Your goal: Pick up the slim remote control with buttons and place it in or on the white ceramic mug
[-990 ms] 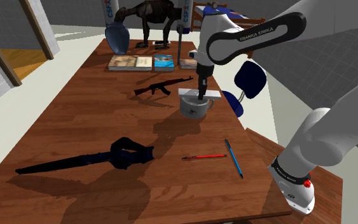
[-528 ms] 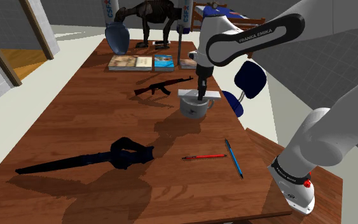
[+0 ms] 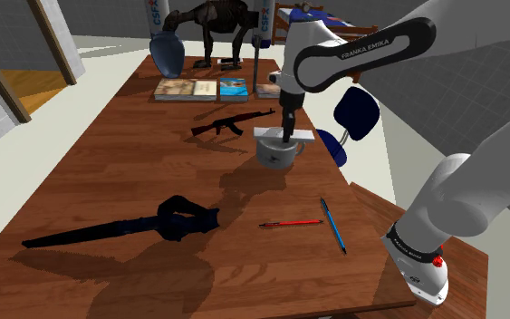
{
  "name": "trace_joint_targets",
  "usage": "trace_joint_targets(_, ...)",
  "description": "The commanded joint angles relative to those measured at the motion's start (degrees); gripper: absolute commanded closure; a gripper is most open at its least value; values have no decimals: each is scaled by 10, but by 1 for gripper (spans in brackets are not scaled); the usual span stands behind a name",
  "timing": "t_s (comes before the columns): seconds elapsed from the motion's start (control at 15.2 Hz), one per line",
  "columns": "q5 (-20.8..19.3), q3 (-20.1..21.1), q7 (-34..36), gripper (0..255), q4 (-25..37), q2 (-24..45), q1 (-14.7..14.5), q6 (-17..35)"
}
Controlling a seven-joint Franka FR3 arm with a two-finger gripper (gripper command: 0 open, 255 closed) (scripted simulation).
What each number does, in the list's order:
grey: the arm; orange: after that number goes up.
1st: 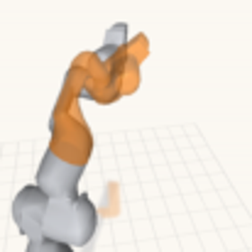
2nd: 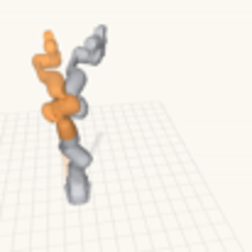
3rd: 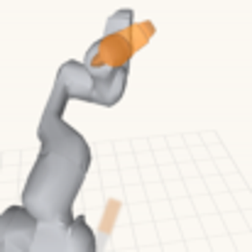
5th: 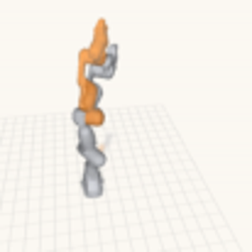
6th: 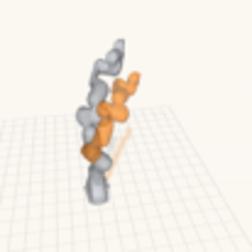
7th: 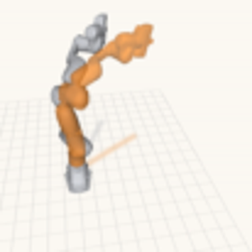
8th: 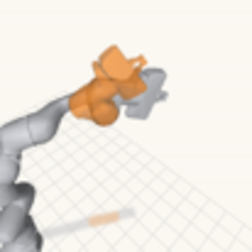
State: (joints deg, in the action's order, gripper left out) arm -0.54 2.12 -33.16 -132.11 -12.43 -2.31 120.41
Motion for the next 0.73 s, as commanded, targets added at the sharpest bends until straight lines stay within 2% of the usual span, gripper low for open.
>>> trace_joint_targets(0.0, 0, 0, -1, 0, 20, -10, 0, -30)
trace_joint_targets(0.13, 1, 0, -1, 0, 45, -20, 0, -65)
trace_joint_targets(0.66, 1, 0, -1, 0, 45, -20, 0, -65)
